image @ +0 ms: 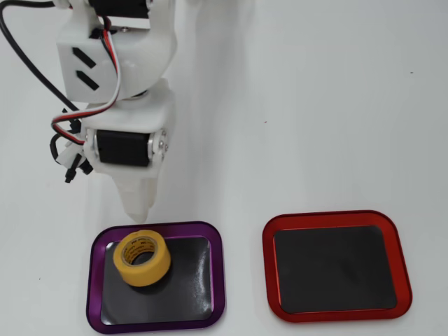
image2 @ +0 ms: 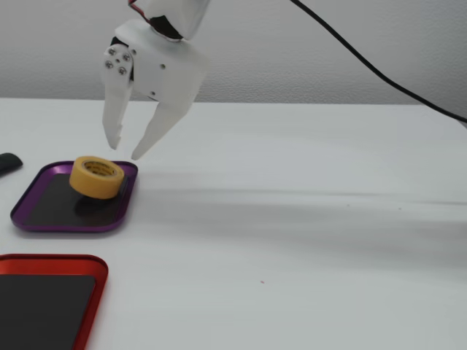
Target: Grasp a tape and put it in the right purple dish.
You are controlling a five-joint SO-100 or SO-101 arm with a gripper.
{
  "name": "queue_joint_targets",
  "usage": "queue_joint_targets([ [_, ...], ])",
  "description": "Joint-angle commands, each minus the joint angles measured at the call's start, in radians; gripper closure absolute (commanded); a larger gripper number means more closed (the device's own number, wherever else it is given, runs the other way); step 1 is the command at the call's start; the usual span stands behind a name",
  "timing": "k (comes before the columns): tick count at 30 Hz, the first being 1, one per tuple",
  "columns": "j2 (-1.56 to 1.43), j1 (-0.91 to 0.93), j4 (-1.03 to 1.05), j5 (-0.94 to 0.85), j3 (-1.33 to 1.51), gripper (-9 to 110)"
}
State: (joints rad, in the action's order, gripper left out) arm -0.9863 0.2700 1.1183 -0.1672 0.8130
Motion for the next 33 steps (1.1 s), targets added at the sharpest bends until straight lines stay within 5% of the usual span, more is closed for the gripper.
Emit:
queue_joint_targets([
  [1,-0.029,-0.003,0.035,0.003,-0.043,92],
  [15,-0.071,0.009,0.597,0.023,-0.615,90],
  [33,-0.991,-0.044,0.548,0.048,0.439,90],
])
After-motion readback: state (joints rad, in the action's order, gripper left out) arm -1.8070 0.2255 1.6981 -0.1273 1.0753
